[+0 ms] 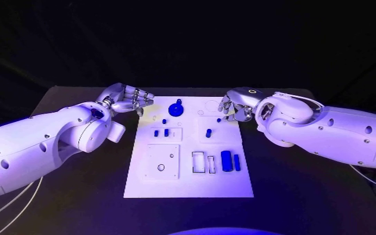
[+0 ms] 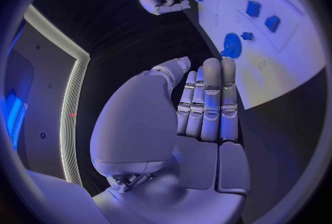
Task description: Assemble the parts on the task board
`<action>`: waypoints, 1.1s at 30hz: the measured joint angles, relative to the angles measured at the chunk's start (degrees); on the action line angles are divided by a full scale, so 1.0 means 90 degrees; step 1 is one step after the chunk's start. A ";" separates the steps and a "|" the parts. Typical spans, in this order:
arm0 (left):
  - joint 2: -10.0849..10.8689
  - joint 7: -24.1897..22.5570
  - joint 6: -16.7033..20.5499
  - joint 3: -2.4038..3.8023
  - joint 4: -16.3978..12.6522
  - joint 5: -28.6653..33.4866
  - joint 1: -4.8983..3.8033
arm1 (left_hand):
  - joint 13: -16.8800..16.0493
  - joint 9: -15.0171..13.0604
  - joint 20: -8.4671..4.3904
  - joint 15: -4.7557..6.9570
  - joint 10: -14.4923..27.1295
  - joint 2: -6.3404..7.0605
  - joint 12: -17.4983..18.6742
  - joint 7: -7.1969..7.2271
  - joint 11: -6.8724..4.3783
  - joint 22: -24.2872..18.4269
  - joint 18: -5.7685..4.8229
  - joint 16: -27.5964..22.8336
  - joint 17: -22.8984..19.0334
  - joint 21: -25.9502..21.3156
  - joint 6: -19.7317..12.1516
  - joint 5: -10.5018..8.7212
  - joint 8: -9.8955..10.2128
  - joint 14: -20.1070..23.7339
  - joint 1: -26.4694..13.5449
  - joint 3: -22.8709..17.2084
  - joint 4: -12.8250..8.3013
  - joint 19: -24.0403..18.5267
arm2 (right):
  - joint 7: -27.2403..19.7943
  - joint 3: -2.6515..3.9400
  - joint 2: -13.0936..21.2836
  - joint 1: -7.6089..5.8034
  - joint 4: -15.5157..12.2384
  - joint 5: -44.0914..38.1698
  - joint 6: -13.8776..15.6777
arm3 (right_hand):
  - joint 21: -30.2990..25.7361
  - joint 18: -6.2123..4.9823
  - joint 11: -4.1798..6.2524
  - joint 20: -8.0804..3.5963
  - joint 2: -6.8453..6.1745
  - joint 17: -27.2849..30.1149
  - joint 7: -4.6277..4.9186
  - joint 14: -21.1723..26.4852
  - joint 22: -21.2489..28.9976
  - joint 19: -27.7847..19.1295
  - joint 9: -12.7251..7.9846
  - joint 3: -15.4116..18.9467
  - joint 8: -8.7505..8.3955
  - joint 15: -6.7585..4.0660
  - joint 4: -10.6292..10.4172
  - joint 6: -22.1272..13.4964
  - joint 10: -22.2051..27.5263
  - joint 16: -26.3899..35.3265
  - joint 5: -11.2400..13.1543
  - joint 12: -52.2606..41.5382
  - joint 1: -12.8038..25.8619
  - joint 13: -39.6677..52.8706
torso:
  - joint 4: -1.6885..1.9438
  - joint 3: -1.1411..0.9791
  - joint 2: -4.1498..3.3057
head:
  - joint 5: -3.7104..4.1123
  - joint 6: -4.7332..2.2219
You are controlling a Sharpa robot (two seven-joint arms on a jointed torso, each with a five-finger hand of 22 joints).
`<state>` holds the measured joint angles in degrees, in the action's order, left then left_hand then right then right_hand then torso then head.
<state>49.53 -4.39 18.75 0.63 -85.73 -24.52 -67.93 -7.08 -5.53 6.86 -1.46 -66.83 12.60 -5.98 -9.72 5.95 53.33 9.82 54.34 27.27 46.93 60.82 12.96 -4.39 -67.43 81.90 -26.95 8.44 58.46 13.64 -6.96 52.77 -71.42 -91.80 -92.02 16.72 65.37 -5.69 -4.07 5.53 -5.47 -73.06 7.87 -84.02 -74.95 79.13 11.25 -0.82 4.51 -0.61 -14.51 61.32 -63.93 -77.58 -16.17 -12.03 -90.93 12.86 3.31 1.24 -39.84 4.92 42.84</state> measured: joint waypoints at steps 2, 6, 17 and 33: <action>0.0064 -0.0197 -0.0004 -0.0003 -0.0137 0.0520 0.0002 | -0.0012 0.0002 0.0000 0.0000 -0.0032 0.0000 -0.0007 0.0026 -0.0032 -0.0035 0.0000 -0.0011 -0.0010 -0.0039 0.0027 0.0000 0.0000 0.0000 0.0000 0.0045 -0.0010 0.0000 | 0.0088 -0.0001 -0.0051 0.0022 0.0018 -0.0208 -0.0071 | 0.0075 0.0000 -0.0011 -0.0001 -0.0026 -0.0042 0.0000 0.0000 0.0000 0.0069 -0.0007 -0.0024 0.0000 0.0000 -0.0024 0.0000 -0.0010 -0.0042 0.0000 0.0027 -0.0029 -0.0039 | 0.0001 0.0004 -0.0001 | 0.0029 -0.0010; 0.0177 -0.0517 -0.0031 -0.0006 -0.0361 0.1350 0.0003 | -0.0022 0.0002 0.0000 0.0000 -0.0033 -0.0026 -0.0051 0.0034 -0.0033 -0.0071 0.0000 -0.0024 -0.0022 -0.0062 0.0036 0.0000 0.0000 -0.0001 -0.0026 0.0086 -0.0019 0.0000 | 0.0224 -0.0002 -0.0143 0.0062 0.0045 -0.0524 -0.0191 | 0.0226 0.0001 -0.0043 0.0023 -0.0040 -0.0143 0.0024 0.0000 0.0000 0.0114 -0.0017 -0.0088 -0.0036 0.0000 -0.0084 0.0024 -0.0043 -0.0123 -0.0039 0.0083 -0.0043 -0.0128 | 0.0000 0.0004 -0.0001 | 0.0050 -0.0018; 0.0323 -0.0923 -0.0159 -0.0011 -0.0703 0.2242 0.0005 | -0.0021 0.0027 0.0000 0.0000 -0.0033 -0.0096 -0.0075 0.0034 -0.0033 -0.0158 0.0000 -0.0049 -0.0043 -0.0185 0.0035 0.0000 0.0000 -0.0002 0.0046 0.0132 -0.0065 0.0000 | 0.0427 -0.0005 -0.0351 0.0162 0.0172 -0.0881 -0.0357 | 0.0343 0.0097 -0.0031 0.0022 -0.0057 -0.0211 0.0025 0.0000 0.0001 0.0159 -0.0028 -0.0312 -0.0036 0.0000 -0.0145 0.0068 -0.0172 -0.0186 -0.0151 0.0172 -0.0061 -0.0268 | 0.0003 -0.0004 -0.0001 | 0.0035 0.0002; 0.0403 -0.1068 -0.0268 -0.0011 -0.0870 0.2460 0.0004 | -0.0020 0.0039 0.0000 0.0000 -0.0033 -0.0161 -0.0075 0.0018 -0.0033 -0.0186 -0.0001 -0.0074 -0.0062 -0.0220 0.0017 0.0000 0.0000 -0.0003 0.0111 0.0165 -0.0098 0.0000 | 0.0487 0.0000 -0.0553 0.0305 0.0400 -0.1003 -0.0381 | 0.0473 0.0097 0.0014 -0.0023 -0.0075 -0.0210 0.0000 0.0000 0.0003 0.0204 -0.0057 -0.1130 -0.0038 -0.0001 -0.0152 0.0205 -0.0354 -0.0247 0.0025 0.0397 -0.0161 -0.0559 | 0.0007 -0.0020 -0.0016 | -0.0001 0.0049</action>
<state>53.16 -14.00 16.33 0.53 -93.56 -2.38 -67.89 -7.26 -5.18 6.86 -1.46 -67.13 11.15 -6.66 -9.56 5.65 51.65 9.81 53.67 26.72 44.95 60.97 12.96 -4.39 -67.46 82.91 -25.47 7.56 58.46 18.02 -6.96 47.79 -68.68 -88.20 -101.06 13.29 69.62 -4.81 -3.95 5.32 -6.15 -74.94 7.86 -84.02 -74.92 80.97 10.73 -10.99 4.17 -0.61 -15.88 63.17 -67.12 -79.80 -15.95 -8.46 -92.38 7.83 3.37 1.07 -39.98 4.92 43.28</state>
